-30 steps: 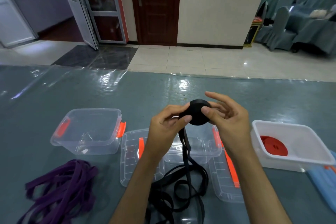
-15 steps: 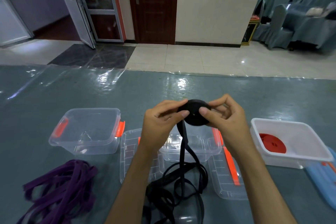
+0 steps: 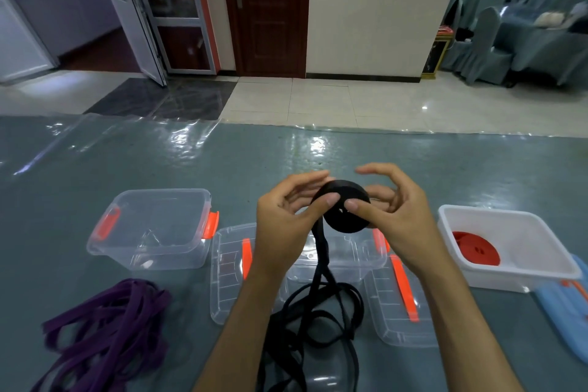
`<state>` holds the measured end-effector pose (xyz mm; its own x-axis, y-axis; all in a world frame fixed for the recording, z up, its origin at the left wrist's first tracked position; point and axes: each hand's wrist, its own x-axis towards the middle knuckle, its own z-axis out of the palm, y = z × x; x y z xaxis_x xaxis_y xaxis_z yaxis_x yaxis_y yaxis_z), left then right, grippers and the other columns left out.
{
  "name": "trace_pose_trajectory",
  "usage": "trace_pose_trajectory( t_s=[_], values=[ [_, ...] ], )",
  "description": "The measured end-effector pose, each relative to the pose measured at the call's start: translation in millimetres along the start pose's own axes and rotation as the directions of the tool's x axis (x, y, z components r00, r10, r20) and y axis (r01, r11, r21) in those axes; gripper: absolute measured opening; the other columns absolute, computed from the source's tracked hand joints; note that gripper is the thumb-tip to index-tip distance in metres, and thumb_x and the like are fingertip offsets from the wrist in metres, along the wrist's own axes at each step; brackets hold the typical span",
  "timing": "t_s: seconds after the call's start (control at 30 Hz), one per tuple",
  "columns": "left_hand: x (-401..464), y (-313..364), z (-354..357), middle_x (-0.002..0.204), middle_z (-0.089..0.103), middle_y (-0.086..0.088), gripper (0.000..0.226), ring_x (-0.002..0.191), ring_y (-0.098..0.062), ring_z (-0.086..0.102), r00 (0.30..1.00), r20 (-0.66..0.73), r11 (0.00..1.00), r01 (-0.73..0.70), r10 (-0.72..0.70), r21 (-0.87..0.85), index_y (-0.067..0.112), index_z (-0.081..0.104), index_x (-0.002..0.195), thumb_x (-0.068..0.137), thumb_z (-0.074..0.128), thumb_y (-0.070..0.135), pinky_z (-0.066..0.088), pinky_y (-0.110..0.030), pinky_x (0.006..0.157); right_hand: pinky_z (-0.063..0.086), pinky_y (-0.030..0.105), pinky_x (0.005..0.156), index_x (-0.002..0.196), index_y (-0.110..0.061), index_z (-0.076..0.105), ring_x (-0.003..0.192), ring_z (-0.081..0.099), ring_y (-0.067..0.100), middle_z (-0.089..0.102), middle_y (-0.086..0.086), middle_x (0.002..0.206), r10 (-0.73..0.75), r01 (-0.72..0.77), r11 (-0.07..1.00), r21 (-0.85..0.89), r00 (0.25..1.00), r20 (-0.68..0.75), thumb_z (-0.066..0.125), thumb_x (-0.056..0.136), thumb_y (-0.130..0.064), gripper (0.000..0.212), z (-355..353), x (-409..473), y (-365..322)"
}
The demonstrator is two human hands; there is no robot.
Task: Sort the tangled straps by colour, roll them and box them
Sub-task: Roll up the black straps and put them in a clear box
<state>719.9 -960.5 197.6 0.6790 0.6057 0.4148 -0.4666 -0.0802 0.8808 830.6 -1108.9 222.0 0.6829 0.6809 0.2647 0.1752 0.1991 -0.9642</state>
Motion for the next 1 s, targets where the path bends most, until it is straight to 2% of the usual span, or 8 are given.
trace_pose_trajectory(
  t_s=[0.07, 0.23, 0.47, 0.6, 0.7, 0.83, 0.93, 1.0],
  values=[
    [-2, 1, 4, 0.111, 0.08, -0.006, 0.033, 0.108, -0.025, 0.077, 1.0, -0.002, 1.0, 0.007, -0.007, -0.03, 0.026, 0.079, 0.112, 0.087, 0.083, 0.005, 0.059, -0.028, 0.094, 0.064, 0.028, 0.084, 0.129, -0.034, 0.073, 0.1, 0.08, 0.023, 0.082, 0.004, 0.108, -0.061, 0.061, 0.998, -0.025, 0.998, 0.009, 0.086, 0.087, -0.018, 0.047, -1, -1, -3],
    [0, 0, 4, 0.111, 0.078, -0.004, 0.021, 0.109, -0.02, 0.075, 0.997, 0.006, 0.997, 0.074, -0.074, -0.012, 0.026, 0.08, 0.11, 0.091, 0.078, 0.017, 0.057, -0.026, 0.093, 0.061, 0.027, 0.094, 0.122, -0.037, 0.078, 0.112, 0.076, 0.018, 0.08, -0.002, 0.118, -0.12, 0.12, 0.993, 0.001, 0.989, -0.082, 0.084, 0.087, -0.013, 0.043, 7, -3, -1],
    [1, -4, -6, 0.105, 0.074, -0.002, 0.015, 0.101, -0.021, 0.075, 0.984, 0.092, 0.986, 0.148, -0.155, 0.082, 0.022, 0.079, 0.106, 0.091, 0.08, 0.021, 0.059, -0.028, 0.087, 0.062, 0.025, 0.074, 0.098, -0.023, 0.08, 0.088, 0.081, 0.024, 0.083, 0.009, 0.097, 0.043, -0.042, 0.999, 0.034, 0.998, -0.048, 0.089, 0.077, -0.032, 0.025, 3, -2, 0],
    [1, -5, -13, 0.116, 0.077, -0.004, 0.026, 0.112, -0.023, 0.073, 0.966, 0.161, 0.979, 0.191, -0.2, 0.069, 0.02, 0.078, 0.119, 0.093, 0.079, 0.018, 0.058, -0.029, 0.095, 0.062, 0.026, 0.072, 0.113, -0.028, 0.079, 0.085, 0.081, 0.024, 0.082, 0.008, 0.093, 0.017, -0.012, 0.999, 0.045, 0.992, -0.126, 0.087, 0.084, -0.03, 0.03, 9, -4, 8],
    [-1, -5, -19, 0.11, 0.08, -0.006, 0.034, 0.105, -0.024, 0.076, 0.973, 0.072, 0.976, 0.219, -0.219, 0.003, 0.025, 0.079, 0.116, 0.086, 0.085, 0.012, 0.059, -0.027, 0.092, 0.064, 0.034, 0.074, 0.106, -0.029, 0.078, 0.091, 0.081, 0.024, 0.082, 0.007, 0.1, 0.062, -0.061, 0.998, 0.019, 0.997, -0.049, 0.087, 0.082, -0.035, 0.026, 9, -5, 11],
    [0, -6, -16, 0.103, 0.08, -0.01, 0.018, 0.1, -0.028, 0.078, 0.99, -0.016, 0.99, 0.144, -0.144, 0.007, 0.014, 0.079, 0.097, 0.082, 0.088, 0.006, 0.061, -0.029, 0.088, 0.066, 0.04, 0.074, 0.099, -0.023, 0.07, 0.087, 0.081, 0.034, 0.081, 0.014, 0.096, 0.09, -0.09, 0.996, -0.011, 0.993, 0.078, 0.088, 0.084, -0.023, 0.024, 2, -2, 10],
    [3, -5, -25, 0.118, 0.076, -0.01, 0.021, 0.113, -0.025, 0.073, 0.984, 0.111, 0.989, 0.138, -0.142, 0.046, 0.01, 0.08, 0.11, 0.089, 0.08, 0.006, 0.057, -0.028, 0.097, 0.067, 0.037, 0.081, 0.118, -0.033, 0.075, 0.092, 0.081, 0.028, 0.082, 0.008, 0.099, -0.01, 0.01, 0.997, -0.082, 1.0, -0.002, 0.084, 0.086, -0.024, 0.034, 0, -3, 7],
    [3, -4, -31, 0.124, 0.074, -0.009, 0.032, 0.121, -0.024, 0.07, 0.967, 0.183, 0.983, 0.173, -0.18, 0.056, 0.008, 0.076, 0.124, 0.093, 0.075, 0.007, 0.055, -0.028, 0.102, 0.067, 0.036, 0.081, 0.111, -0.035, 0.078, 0.095, 0.08, 0.024, 0.082, 0.004, 0.104, -0.048, 0.044, 0.997, -0.059, 0.996, -0.069, 0.083, 0.085, -0.03, 0.027, 0, -3, 7]
  ],
)
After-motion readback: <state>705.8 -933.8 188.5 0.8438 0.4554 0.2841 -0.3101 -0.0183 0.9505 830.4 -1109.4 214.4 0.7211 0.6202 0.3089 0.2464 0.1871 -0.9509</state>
